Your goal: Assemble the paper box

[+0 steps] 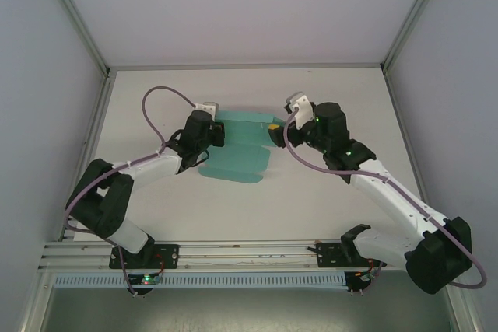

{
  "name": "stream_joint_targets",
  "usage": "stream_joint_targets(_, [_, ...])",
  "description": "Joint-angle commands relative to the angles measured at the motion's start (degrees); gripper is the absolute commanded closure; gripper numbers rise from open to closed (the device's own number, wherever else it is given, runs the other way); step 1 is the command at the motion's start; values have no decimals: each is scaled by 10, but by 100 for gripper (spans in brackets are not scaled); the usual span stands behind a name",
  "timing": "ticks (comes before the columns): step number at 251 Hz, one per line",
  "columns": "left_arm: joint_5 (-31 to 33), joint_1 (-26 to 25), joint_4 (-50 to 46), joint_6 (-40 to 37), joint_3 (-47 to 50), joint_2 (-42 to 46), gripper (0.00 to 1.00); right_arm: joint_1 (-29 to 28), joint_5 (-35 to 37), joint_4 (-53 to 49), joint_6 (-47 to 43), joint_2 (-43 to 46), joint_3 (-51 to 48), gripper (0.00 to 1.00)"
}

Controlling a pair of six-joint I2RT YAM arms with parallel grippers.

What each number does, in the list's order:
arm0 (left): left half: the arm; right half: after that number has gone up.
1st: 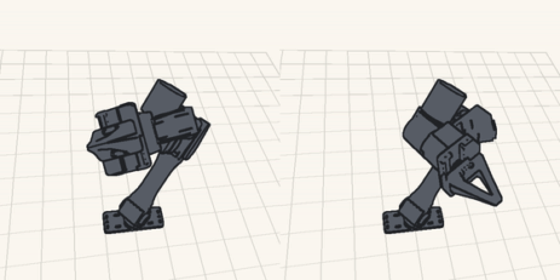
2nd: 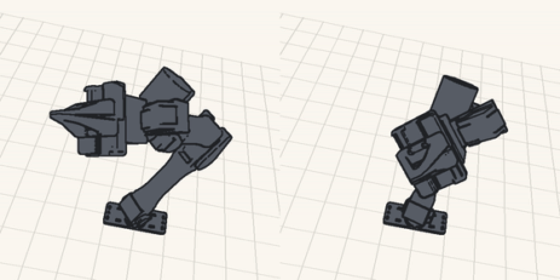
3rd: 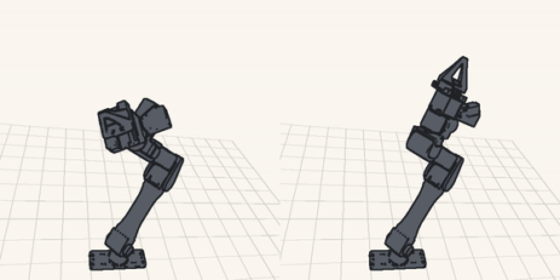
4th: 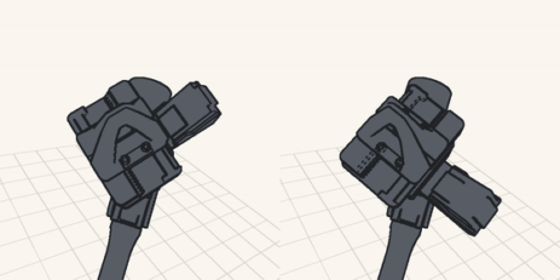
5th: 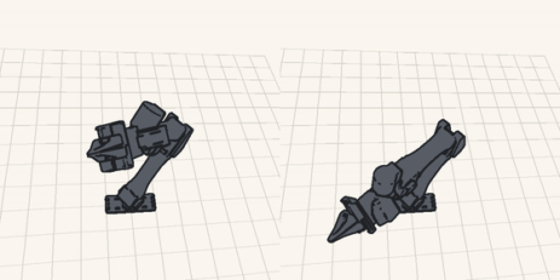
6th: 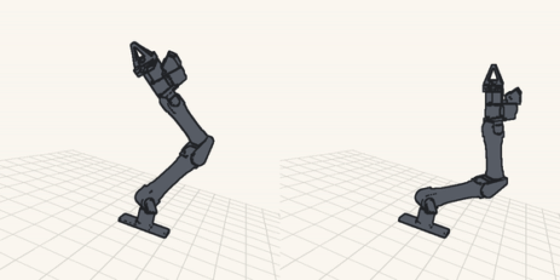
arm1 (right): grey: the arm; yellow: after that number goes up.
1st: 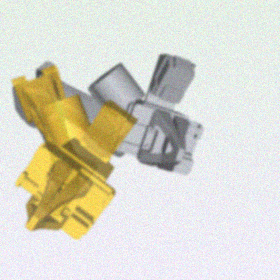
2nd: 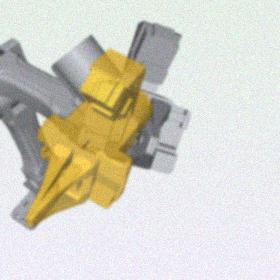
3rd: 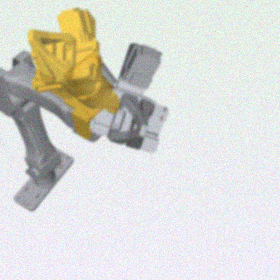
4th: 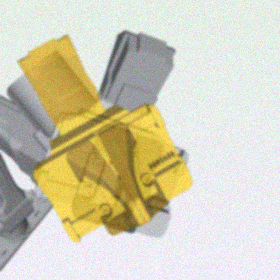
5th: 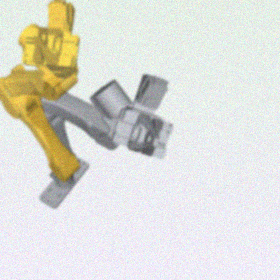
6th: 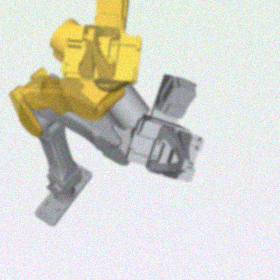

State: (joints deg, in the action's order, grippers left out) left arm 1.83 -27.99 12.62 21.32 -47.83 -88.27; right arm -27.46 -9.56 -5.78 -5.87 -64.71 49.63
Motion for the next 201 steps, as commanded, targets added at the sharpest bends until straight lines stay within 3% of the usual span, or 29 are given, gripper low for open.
stream_joint_targets(1, [-54, 9, -53, 28, -14, 24, 100, 8, -72, -41, 4, -18, 0, 10])
stream_joint_targets(30, [-78, 11, -76, 40, -21, 35, 100, 9, -85, -40, -5, -47, 17, 17])
stream_joint_targets(50, [-93, 12, -76, 45, -20, 41, 100, 9, -100, -36, -6, -64, 27, 31])
stream_joint_targets(84, [-79, 14, -84, 53, -21, 39, 100, 9, -104, -15, 8, -74, 29, 78])
stream_joint_targets(108, [-51, 20, -98, 68, -29, 33, 100, 9, -102, -14, 14, -67, 31, 100])
stream_joint_targets(131, [49, 24, -174, 95, -65, 12, 94, 4, -85, -14, 14, -54, 32, 100])
stream_joint_targets(159, [154, 27, -264, 127, -111, -22, 94, -10, -38, -14, 16, -38, 28, 100])
stream_joint_targets(201, [236, 28, -341, 134, -158, -65, 100, -26, -18, -4, 17, -33, 28, 100])
